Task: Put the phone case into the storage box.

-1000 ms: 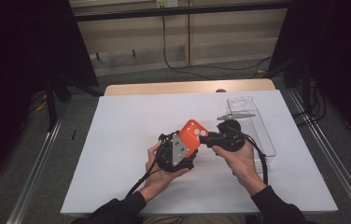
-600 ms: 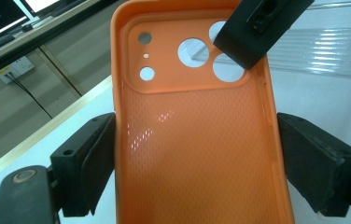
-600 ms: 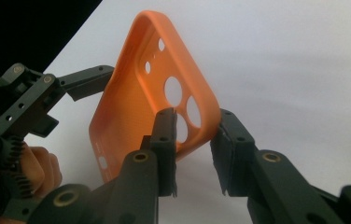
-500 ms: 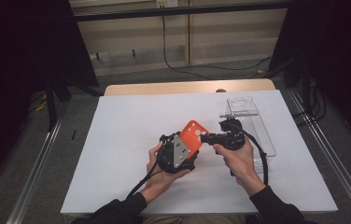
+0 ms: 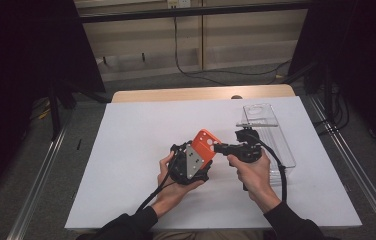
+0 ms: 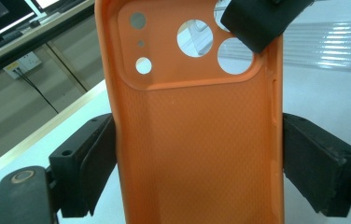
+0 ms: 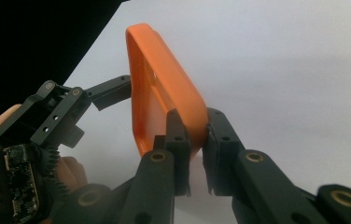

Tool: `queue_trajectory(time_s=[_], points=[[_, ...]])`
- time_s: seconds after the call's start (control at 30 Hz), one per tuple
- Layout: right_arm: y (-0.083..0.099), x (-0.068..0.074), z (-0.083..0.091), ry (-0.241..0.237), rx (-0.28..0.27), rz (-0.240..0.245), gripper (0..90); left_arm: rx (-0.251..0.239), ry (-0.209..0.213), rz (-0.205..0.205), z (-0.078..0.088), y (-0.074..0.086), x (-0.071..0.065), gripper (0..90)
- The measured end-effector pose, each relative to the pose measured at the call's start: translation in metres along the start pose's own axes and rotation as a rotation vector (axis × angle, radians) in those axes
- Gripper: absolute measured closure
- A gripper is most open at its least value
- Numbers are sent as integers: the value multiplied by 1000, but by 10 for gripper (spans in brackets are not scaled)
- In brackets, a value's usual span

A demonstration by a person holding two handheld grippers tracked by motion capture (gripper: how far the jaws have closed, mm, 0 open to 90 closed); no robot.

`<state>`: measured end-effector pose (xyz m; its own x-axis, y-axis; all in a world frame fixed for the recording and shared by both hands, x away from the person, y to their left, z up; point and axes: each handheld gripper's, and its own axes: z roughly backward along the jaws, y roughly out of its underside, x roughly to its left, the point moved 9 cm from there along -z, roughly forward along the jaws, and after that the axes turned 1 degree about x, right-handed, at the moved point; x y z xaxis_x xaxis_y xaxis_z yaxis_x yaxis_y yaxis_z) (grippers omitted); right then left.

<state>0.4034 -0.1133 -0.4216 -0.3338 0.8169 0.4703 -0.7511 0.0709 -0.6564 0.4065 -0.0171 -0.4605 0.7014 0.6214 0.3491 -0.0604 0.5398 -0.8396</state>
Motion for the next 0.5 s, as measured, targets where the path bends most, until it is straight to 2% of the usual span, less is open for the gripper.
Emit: queue_trajectory(time_s=[0.13, 0.23, 0.27, 0.5], points=[[0, 1, 0, -4, -12, -4, 811, 0, 5, 5, 1, 0, 1, 145], [-2, 2, 2, -5, -19, -4, 814, -13, 13, 27, 1, -2, 2, 141], [-2, 2, 2, -5, -23, 1, 817, -16, 27, 31, 2, -2, 1, 151], [-5, 4, 4, -1, -47, 32, 819, -36, 29, 38, 2, -4, 2, 128]])
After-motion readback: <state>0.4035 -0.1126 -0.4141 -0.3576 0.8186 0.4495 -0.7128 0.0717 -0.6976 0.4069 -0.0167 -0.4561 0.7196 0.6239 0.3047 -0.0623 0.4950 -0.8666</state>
